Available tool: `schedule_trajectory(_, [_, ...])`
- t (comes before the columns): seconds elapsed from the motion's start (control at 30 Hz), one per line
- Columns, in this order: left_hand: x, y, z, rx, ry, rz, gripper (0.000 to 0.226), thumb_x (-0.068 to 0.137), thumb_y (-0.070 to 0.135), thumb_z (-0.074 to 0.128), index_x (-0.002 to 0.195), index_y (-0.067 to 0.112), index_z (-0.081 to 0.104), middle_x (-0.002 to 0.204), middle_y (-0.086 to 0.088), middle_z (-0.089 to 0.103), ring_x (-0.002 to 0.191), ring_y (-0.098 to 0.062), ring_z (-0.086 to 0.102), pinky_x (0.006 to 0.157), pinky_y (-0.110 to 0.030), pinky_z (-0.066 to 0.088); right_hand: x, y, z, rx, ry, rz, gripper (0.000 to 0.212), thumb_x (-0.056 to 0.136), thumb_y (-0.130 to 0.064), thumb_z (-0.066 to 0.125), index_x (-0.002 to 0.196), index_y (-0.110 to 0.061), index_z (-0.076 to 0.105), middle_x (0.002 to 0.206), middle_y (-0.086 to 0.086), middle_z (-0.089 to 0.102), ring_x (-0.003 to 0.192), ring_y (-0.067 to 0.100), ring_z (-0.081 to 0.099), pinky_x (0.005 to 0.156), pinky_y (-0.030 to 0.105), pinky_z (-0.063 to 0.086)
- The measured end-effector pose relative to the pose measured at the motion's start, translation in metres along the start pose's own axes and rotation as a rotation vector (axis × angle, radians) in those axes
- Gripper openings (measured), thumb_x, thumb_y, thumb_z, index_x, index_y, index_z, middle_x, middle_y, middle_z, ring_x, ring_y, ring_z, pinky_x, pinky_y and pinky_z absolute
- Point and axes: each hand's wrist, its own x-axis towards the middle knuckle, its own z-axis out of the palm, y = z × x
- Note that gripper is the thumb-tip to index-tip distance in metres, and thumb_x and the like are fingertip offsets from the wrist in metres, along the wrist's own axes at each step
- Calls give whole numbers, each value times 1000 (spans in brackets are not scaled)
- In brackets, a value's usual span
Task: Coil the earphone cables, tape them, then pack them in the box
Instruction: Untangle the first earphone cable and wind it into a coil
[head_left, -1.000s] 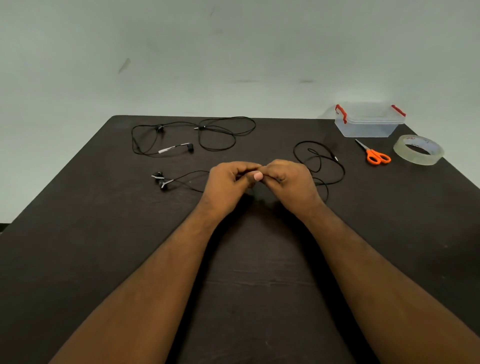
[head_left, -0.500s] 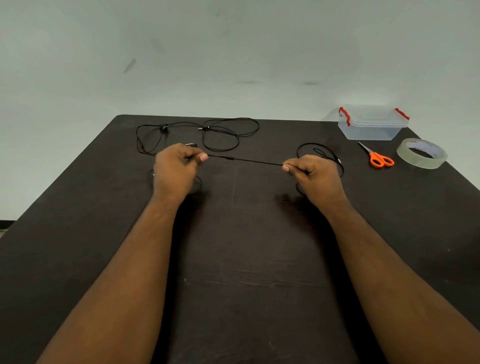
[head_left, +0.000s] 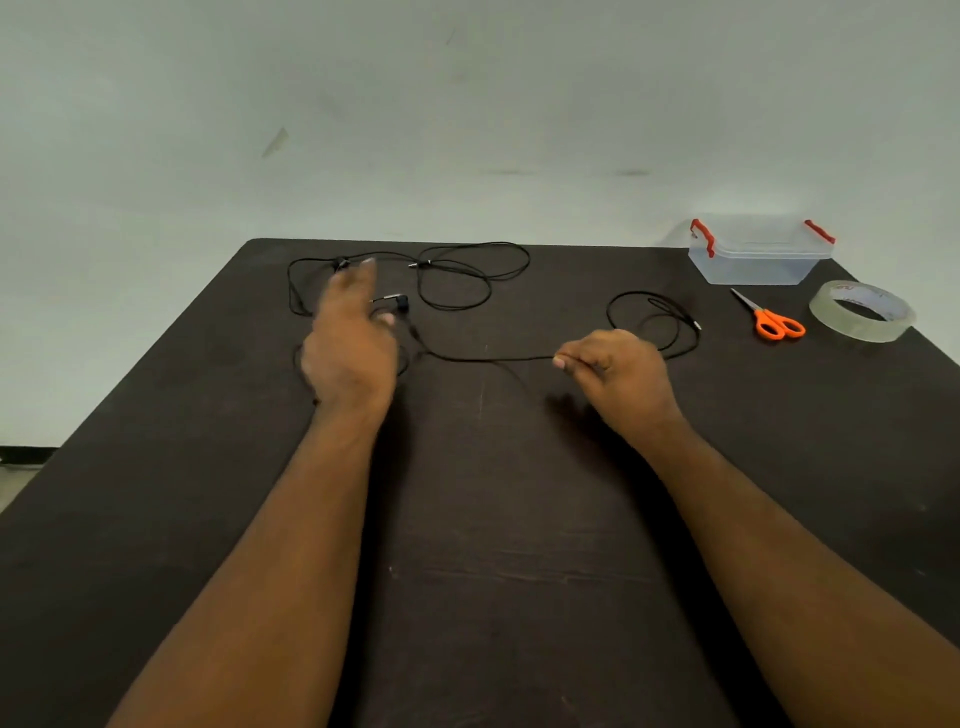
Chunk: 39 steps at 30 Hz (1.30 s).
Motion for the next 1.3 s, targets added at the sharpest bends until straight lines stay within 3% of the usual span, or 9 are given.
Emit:
schedule_trajectory(0.1, [-31, 35, 22, -247, -118, 328, 50, 88, 3, 53, 133, 26, 57, 143, 5, 51, 124, -14, 55, 101, -40, 47, 4, -8, 2, -6, -1, -6, 12, 89, -17, 66, 88, -11, 76, 77, 6, 70, 74, 28, 64, 66, 29, 43])
schedule_trajectory(0.27, [-67, 62, 52, -559, -514, 194, 27, 90, 11, 64, 117, 12, 69, 108, -4, 72, 81, -16, 71, 73, -37, 59, 2, -12, 0, 11, 19, -74, 11, 88, -14, 67, 91, -9, 76, 79, 9, 72, 73, 31, 65, 67, 39, 50])
schedule_trajectory(0.37, [-56, 55, 50, -539, -548, 183, 11, 83, 13, 73, 93, 13, 77, 74, 7, 72, 66, -8, 68, 67, -35, 60, 1, -13, -2, 26, -19, -96, 12, 89, -18, 67, 94, -13, 76, 80, 7, 72, 71, 30, 63, 65, 38, 49])
schedule_trajectory(0.57, [-35, 44, 42, -351, -472, 319, 9, 81, 14, 75, 75, 20, 72, 58, 17, 61, 52, 5, 56, 60, -19, 53, 6, -5, -3, 90, -29, -83, 13, 89, -20, 66, 93, -12, 76, 79, 7, 71, 73, 24, 65, 64, 39, 53])
schedule_trajectory(0.87, [13, -20, 8, -179, -67, 78, 11, 88, 13, 65, 87, 12, 76, 76, -2, 71, 63, -5, 58, 59, -8, 41, 0, 40, -19, 97, 124, 103, 12, 86, -17, 70, 92, -9, 76, 78, 10, 72, 72, 27, 67, 67, 43, 55])
schedule_trajectory(0.97, [1, -7, 11, -79, -8, 96, 15, 90, 15, 60, 93, 14, 74, 85, -6, 72, 76, -22, 66, 67, -23, 46, -3, 33, -12, 59, 156, 123, 10, 86, -17, 69, 88, -9, 76, 74, 8, 69, 67, 27, 64, 62, 40, 53])
schedule_trajectory(1.07, [-15, 16, 22, -95, -199, 119, 35, 90, 10, 60, 124, 17, 62, 138, -5, 55, 108, -28, 64, 85, -39, 55, -3, 22, -5, 64, 124, 89, 10, 86, -16, 68, 86, -9, 75, 75, 8, 70, 70, 28, 65, 63, 40, 53])
schedule_trajectory(1.13, [-29, 33, 31, -242, -338, 209, 52, 90, 2, 59, 139, 17, 50, 155, -1, 32, 103, -18, 67, 75, -41, 59, -1, 14, -2, 57, 85, 54, 10, 87, -16, 68, 86, -10, 75, 77, 8, 70, 73, 27, 66, 64, 42, 53])
schedule_trajectory(1.3, [-66, 59, 55, -603, -512, 210, 44, 89, 1, 63, 131, 13, 58, 125, -5, 63, 57, 2, 64, 54, -15, 53, 2, -1, -1, 52, 75, -57, 9, 84, -12, 68, 84, -7, 75, 74, 9, 70, 71, 28, 66, 61, 42, 53])
